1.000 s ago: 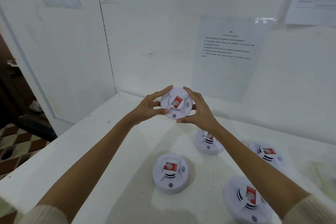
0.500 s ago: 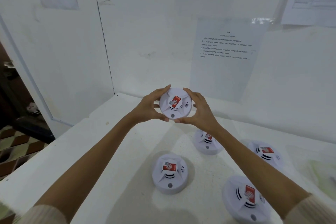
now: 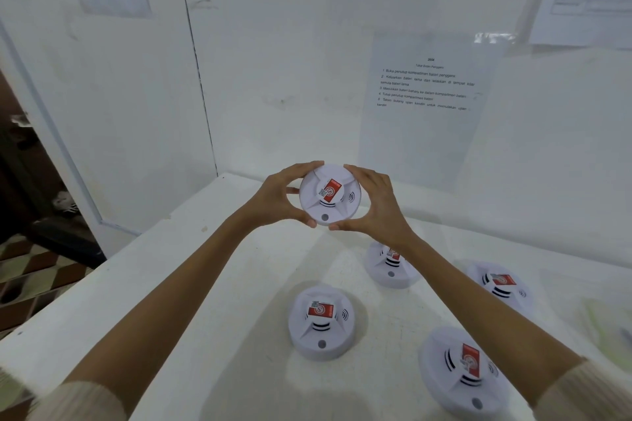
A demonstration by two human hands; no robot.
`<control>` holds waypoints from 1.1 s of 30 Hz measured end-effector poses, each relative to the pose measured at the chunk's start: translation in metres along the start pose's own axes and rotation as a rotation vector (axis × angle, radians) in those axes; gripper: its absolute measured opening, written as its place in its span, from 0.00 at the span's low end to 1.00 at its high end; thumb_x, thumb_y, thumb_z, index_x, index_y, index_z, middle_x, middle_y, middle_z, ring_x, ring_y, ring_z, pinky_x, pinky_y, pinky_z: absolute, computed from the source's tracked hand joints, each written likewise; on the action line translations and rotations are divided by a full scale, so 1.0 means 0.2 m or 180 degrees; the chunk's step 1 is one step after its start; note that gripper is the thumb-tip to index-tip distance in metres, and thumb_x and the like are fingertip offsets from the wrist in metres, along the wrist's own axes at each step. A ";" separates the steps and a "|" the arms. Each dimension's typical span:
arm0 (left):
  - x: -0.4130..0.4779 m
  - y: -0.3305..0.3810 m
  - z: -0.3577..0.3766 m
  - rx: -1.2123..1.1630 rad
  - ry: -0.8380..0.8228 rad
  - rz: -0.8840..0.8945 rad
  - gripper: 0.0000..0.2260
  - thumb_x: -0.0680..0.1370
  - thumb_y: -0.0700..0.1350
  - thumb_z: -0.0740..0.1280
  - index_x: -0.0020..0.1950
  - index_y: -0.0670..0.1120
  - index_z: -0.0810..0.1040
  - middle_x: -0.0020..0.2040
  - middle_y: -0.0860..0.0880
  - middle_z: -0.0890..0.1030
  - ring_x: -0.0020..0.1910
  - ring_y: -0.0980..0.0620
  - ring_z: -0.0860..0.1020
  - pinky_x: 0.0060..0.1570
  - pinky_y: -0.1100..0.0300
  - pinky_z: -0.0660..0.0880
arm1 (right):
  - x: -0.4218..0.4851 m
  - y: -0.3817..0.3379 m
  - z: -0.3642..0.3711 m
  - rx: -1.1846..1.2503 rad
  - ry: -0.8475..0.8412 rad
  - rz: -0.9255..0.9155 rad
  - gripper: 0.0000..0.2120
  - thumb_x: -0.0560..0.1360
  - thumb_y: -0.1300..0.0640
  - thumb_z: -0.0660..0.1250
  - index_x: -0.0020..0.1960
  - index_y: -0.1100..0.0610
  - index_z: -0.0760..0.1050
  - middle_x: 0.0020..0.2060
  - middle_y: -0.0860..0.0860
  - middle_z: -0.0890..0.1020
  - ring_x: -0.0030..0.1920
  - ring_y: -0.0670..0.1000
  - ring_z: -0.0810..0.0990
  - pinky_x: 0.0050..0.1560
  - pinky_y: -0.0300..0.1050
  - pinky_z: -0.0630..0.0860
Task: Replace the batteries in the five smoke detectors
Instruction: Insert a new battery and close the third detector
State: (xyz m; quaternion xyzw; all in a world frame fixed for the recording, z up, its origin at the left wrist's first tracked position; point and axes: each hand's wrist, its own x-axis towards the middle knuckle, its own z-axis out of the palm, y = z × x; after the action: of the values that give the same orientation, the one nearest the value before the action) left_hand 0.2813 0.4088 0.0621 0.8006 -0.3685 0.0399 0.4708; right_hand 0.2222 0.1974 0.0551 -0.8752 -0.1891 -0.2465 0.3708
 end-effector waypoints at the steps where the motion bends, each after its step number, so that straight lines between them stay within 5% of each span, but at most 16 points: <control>1: 0.00 0.00 0.00 0.0005 -0.0004 0.0000 0.41 0.59 0.38 0.81 0.67 0.53 0.66 0.65 0.57 0.70 0.62 0.67 0.69 0.53 0.71 0.72 | 0.00 0.00 0.00 -0.0010 0.0004 -0.0011 0.43 0.56 0.55 0.82 0.66 0.61 0.67 0.63 0.54 0.73 0.59 0.44 0.65 0.59 0.21 0.54; 16: 0.01 0.02 -0.01 0.0270 -0.0030 0.0149 0.40 0.60 0.41 0.81 0.67 0.53 0.65 0.64 0.60 0.69 0.61 0.69 0.69 0.53 0.73 0.72 | 0.01 0.03 0.01 -0.0219 0.0021 -0.0171 0.44 0.55 0.44 0.77 0.64 0.63 0.69 0.60 0.56 0.76 0.59 0.45 0.69 0.61 0.21 0.52; 22: 0.00 0.02 -0.01 0.0275 -0.0025 0.0159 0.41 0.59 0.41 0.81 0.67 0.54 0.66 0.64 0.60 0.70 0.61 0.67 0.70 0.54 0.72 0.72 | 0.01 0.06 0.03 -0.0299 0.0026 -0.0126 0.46 0.55 0.32 0.70 0.64 0.59 0.70 0.60 0.52 0.76 0.59 0.51 0.72 0.61 0.23 0.54; 33: 0.02 0.03 -0.01 0.0280 -0.0056 0.0135 0.40 0.59 0.41 0.81 0.67 0.53 0.67 0.64 0.58 0.71 0.59 0.68 0.70 0.53 0.72 0.72 | 0.02 0.07 0.03 -0.0412 0.0090 -0.0100 0.46 0.55 0.32 0.69 0.65 0.59 0.69 0.60 0.53 0.77 0.59 0.54 0.73 0.60 0.21 0.53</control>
State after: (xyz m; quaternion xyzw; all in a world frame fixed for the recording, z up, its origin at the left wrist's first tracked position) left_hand 0.2803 0.4075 0.0694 0.8129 -0.3873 0.0589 0.4310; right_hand 0.2337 0.1935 0.0458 -0.8907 -0.1812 -0.2763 0.3121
